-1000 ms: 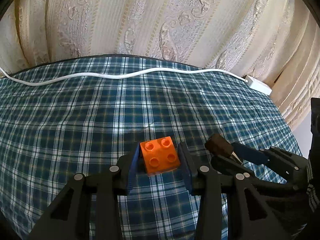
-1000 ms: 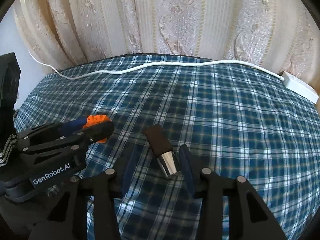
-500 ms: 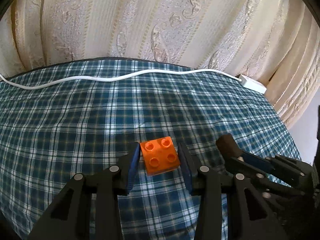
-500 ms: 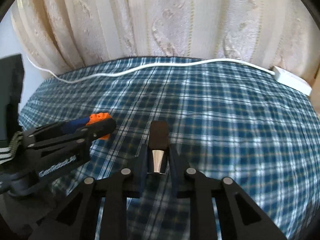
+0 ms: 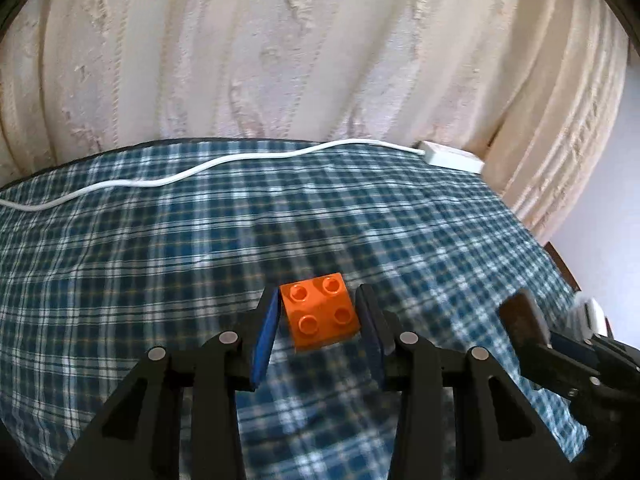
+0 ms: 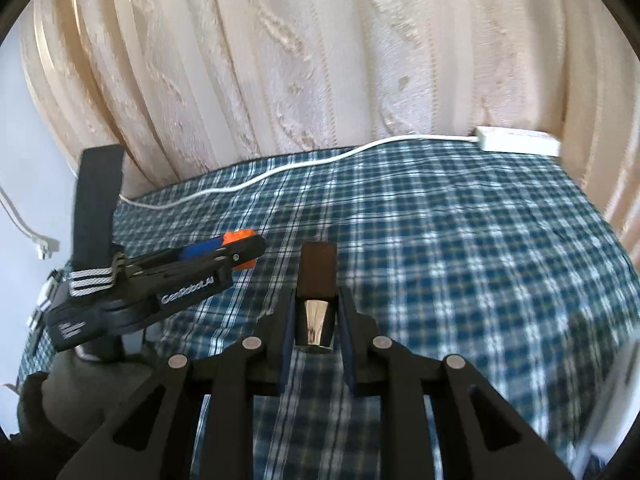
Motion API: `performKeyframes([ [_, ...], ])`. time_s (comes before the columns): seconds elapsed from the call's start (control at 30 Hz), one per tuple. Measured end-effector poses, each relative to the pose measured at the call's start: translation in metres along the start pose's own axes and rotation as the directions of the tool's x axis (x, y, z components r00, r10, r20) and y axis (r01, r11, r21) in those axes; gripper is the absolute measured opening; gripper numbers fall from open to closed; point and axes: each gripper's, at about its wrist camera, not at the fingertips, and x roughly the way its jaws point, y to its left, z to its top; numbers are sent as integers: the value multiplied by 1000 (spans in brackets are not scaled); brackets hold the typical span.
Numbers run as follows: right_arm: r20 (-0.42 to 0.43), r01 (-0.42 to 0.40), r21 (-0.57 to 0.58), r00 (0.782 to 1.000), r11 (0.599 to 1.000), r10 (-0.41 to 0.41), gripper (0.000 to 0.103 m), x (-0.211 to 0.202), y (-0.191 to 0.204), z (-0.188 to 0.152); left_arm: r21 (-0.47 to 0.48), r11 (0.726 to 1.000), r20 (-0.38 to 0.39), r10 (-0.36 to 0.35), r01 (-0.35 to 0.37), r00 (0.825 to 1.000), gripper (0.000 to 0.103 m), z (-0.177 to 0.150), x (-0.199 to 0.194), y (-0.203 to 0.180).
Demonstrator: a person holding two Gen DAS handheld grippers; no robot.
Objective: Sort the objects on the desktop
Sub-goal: 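Carry the orange block with left tool while right tool carries the tube to the bowl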
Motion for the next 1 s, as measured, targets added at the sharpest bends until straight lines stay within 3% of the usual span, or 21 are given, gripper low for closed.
performKeyframes([
  [0.5,114,156,185,977,970,-179,23,-118,-63,-44,132,980,15,-153,149,988,42,-12,-33,-64],
  [1.0,155,298,373,914,879,-375,23,-178,-142,-75,219,929,-62,-291,298,955,42,-40,-52,-134],
])
